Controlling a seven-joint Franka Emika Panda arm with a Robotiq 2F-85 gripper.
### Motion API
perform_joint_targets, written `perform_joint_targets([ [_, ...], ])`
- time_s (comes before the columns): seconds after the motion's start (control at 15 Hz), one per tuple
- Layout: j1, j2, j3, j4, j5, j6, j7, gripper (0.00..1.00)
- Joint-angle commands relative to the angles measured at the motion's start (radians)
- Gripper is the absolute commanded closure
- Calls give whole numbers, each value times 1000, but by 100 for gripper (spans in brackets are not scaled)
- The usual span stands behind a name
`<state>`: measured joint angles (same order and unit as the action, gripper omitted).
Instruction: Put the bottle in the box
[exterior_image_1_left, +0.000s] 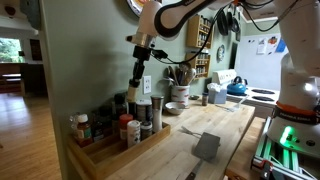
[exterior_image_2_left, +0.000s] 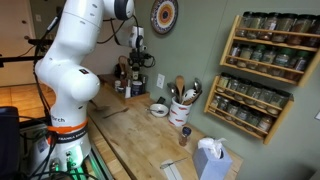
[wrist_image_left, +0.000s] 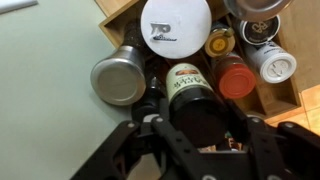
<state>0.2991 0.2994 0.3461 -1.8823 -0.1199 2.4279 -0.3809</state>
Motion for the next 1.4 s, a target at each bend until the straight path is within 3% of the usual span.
perform_joint_targets([
  [0.0,2,67,5,55,21,-4,-19,69],
  [0.8,-11,270,22,190,73,-44,-47,69],
  [1.33,6,290,13,238,90,-136,-8,69],
])
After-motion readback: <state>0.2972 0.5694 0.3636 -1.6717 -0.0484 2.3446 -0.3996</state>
